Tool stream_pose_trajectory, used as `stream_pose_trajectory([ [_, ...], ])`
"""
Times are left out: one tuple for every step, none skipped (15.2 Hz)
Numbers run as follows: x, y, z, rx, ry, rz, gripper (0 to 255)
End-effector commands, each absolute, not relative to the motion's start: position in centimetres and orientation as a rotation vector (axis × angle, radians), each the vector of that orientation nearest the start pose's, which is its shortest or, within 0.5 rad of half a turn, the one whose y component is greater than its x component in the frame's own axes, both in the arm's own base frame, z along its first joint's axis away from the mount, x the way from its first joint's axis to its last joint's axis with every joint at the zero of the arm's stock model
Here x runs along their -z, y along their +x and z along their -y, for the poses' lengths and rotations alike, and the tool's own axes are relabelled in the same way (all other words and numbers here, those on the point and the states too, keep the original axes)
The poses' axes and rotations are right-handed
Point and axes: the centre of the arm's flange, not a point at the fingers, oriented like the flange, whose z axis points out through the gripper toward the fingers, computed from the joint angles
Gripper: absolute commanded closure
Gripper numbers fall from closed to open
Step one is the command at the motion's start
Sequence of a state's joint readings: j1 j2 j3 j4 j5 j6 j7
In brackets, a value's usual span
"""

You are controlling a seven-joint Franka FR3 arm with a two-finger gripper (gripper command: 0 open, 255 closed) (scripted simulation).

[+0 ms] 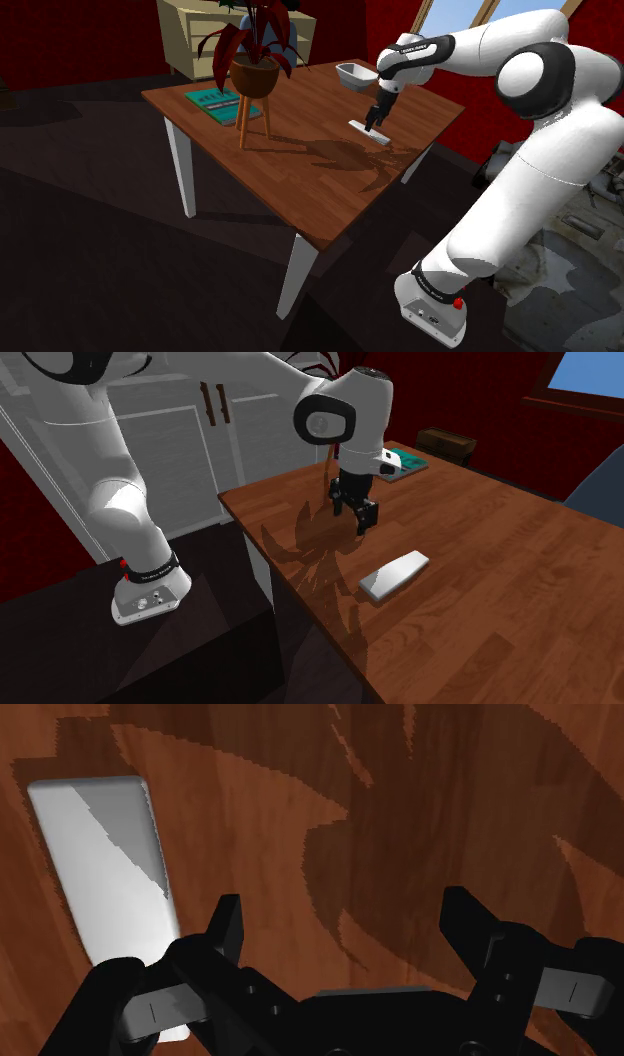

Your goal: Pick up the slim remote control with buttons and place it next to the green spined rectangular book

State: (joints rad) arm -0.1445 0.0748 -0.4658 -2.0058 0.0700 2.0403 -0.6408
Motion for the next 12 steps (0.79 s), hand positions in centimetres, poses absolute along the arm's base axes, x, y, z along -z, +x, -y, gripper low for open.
stream_pose_trajectory([
  [-41.0, 47.4, 33.8, -0.014, -3.109, 0.005, 0],
  [-40.6, 47.9, 34.9, -0.014, -3.113, 0.008, 0],
  [-40.1, 48.4, 35.9, -0.014, -3.117, 0.011, 0],
  [-39.7, 49.0, 37.0, -0.014, -3.121, 0.014, 0],
  [-39.3, 49.5, 38.0, -0.013, -3.125, 0.017, 0],
  [-38.8, 50.0, 39.1, -0.013, -3.129, 0.019, 0],
  [-38.4, 50.6, 40.2, -0.013, -3.133, 0.022, 0],
  [-38.0, 51.1, 41.2, -0.013, -3.137, 0.025, 0],
  [-37.6, 51.7, 42.3, -0.013, -3.141, 0.028, 0],
  [-37.2, 52.2, 43.3, -0.012, -3.145, 0.031, 0],
  [-36.8, 52.8, 44.4, -0.012, -3.149, 0.034, 0],
  [-36.7, 52.8, 44.5, -0.012, -3.149, 0.035, 0],
])
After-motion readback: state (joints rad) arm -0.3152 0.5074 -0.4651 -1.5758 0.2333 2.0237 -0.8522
